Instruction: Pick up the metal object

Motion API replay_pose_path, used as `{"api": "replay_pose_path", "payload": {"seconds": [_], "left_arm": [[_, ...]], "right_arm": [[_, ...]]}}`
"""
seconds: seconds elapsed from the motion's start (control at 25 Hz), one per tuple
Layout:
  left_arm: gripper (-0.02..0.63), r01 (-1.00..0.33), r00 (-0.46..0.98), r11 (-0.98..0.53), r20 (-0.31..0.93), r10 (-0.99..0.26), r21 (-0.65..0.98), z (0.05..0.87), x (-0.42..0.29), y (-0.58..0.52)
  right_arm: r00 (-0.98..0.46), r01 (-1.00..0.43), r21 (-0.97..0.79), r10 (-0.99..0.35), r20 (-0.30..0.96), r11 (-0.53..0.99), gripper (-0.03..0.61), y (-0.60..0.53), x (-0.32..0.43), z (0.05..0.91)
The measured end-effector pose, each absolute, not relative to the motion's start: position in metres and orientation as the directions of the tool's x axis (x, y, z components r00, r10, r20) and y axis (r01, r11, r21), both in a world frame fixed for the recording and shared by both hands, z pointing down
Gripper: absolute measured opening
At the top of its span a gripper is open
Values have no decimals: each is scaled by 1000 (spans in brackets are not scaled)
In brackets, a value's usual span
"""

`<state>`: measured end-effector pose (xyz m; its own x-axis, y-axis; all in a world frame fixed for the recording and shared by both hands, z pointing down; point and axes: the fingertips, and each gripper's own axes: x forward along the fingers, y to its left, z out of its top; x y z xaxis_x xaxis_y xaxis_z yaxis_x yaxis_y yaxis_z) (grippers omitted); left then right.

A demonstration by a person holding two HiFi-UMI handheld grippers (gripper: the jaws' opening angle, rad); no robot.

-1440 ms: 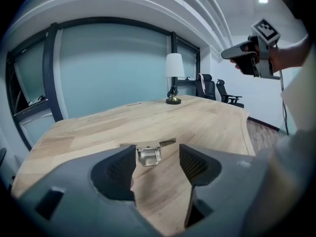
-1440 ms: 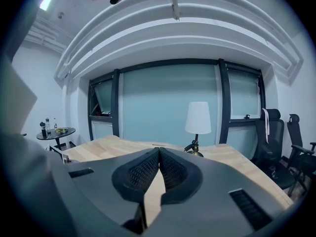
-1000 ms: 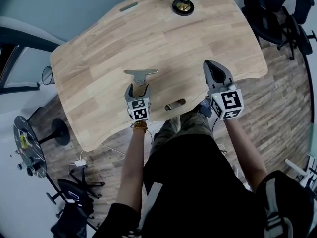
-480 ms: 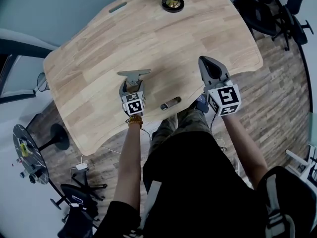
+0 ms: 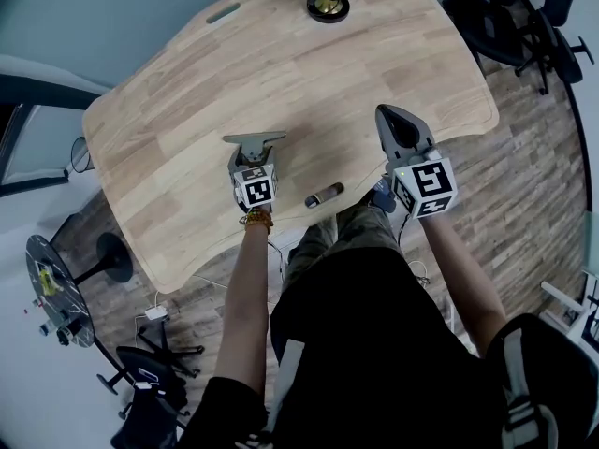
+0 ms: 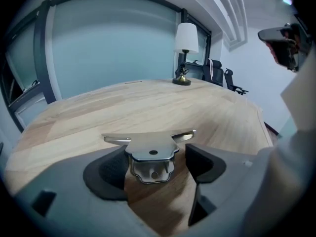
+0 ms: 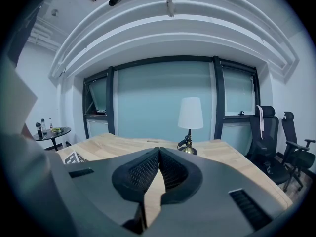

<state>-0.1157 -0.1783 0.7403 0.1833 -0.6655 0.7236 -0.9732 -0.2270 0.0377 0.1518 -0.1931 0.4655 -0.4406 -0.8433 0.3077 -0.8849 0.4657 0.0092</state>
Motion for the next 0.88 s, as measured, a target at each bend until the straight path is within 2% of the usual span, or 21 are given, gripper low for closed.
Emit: {"api": "replay_pose_path", "payload": {"seconds": [0.16, 0.24, 0.88], "left_arm": [[351, -974, 175, -222, 729, -662, 33, 737, -118, -182], [296, -974, 172, -227, 732, -659, 25, 737, -120, -180], [291, -964, 227, -257, 700, -677, 65, 711, -121, -169]], "right_arm": [[-441, -887, -1, -845, 302, 462, 5, -194, 150, 466], [-440, -887, -2, -845, 303, 461, 5, -193, 149, 467], [-442, -887, 3, -850, 285, 462, 5, -193, 147, 462]]}}
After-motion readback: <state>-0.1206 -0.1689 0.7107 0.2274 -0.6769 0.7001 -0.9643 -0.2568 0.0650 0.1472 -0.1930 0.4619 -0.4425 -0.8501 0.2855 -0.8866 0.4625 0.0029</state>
